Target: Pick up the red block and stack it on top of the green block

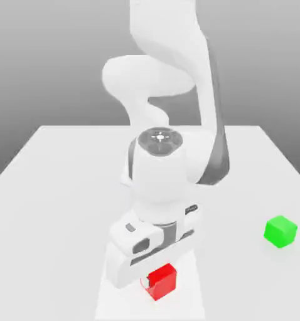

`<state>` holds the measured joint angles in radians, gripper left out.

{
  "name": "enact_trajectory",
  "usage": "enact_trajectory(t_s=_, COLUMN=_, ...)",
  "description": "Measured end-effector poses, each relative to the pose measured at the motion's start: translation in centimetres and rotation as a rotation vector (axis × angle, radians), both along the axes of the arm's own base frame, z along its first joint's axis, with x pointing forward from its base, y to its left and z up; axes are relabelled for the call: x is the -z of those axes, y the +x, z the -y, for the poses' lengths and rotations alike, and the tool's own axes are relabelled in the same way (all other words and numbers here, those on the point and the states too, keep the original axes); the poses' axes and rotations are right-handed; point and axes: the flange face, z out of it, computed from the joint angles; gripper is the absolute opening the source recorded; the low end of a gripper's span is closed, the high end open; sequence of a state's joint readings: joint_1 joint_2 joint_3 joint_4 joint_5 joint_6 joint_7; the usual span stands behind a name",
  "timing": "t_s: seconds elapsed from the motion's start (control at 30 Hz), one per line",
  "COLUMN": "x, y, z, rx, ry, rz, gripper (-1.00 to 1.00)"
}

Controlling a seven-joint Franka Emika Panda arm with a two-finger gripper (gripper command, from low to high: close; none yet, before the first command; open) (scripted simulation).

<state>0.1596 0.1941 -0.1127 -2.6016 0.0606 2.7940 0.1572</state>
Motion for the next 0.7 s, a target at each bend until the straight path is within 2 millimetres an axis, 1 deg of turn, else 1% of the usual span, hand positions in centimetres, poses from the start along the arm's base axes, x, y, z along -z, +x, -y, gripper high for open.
enact_trajectory(t_s=0.03, x=-1.1, y=-0.1, z=0.0, rx=0.001, ry=0.001, rz=-0.001, gripper=-1.00)
enact_trajectory(t_s=0.07, x=-1.9, y=-0.2, z=-1.1, rx=-0.031, ry=0.003, rz=-0.002, gripper=-1.00)
enact_trajectory(t_s=0.13, x=-2.7, y=-1.2, z=-6.2, rx=-0.184, ry=0.010, rz=-0.004, gripper=-1.00)
enact_trajectory(t_s=0.17, x=-3.0, y=-2.1, z=-9.3, rx=-0.276, ry=0.013, rz=-0.006, gripper=-1.00)
enact_trajectory(t_s=0.23, x=-3.7, y=-4.8, z=-16.2, rx=-0.489, ry=0.017, rz=-0.008, gripper=-1.00)
enact_trajectory(t_s=0.27, x=-4.1, y=-6.4, z=-19.0, rx=-0.586, ry=0.017, rz=-0.008, gripper=-1.00)
enact_trajectory(t_s=0.37, x=-5.0, y=-12.0, z=-26.0, rx=-0.862, ry=0.013, rz=-0.007, gripper=-1.00)
enact_trajectory(t_s=0.43, x=-5.6, y=-16.3, z=-29.9, rx=-1.044, ry=0.005, rz=-0.004, gripper=-1.00)
enact_trajectory(t_s=0.47, x=-5.2, y=-18.1, z=-31.3, rx=-1.110, ry=0.003, rz=-0.003, gripper=-1.00)
enact_trajectory(t_s=0.5, x=-4.4, y=-19.5, z=-32.4, rx=-1.157, ry=0.001, rz=-0.003, gripper=-1.00)
enact_trajectory(t_s=0.53, x=-3.4, y=-18.1, z=-31.4, rx=-1.118, ry=0.001, rz=-0.002, gripper=-1.00)
enact_trajectory(t_s=0.57, x=-2.3, y=-17.3, z=-30.7, rx=-1.093, ry=0.001, rz=-0.002, gripper=-1.00)
enact_trajectory(t_s=0.6, x=-1.2, y=-16.9, z=-30.4, rx=-1.083, ry=0.001, rz=-0.002, gripper=-1.00)
enact_trajectory(t_s=0.63, x=-0.1, y=-16.9, z=-30.2, rx=-1.080, ry=0.000, rz=-0.002, gripper=1.00)
enact_trajectory(t_s=0.7, x=-0.1, y=-16.9, z=-30.2, rx=-1.080, ry=0.000, rz=-0.002, gripper=1.00)
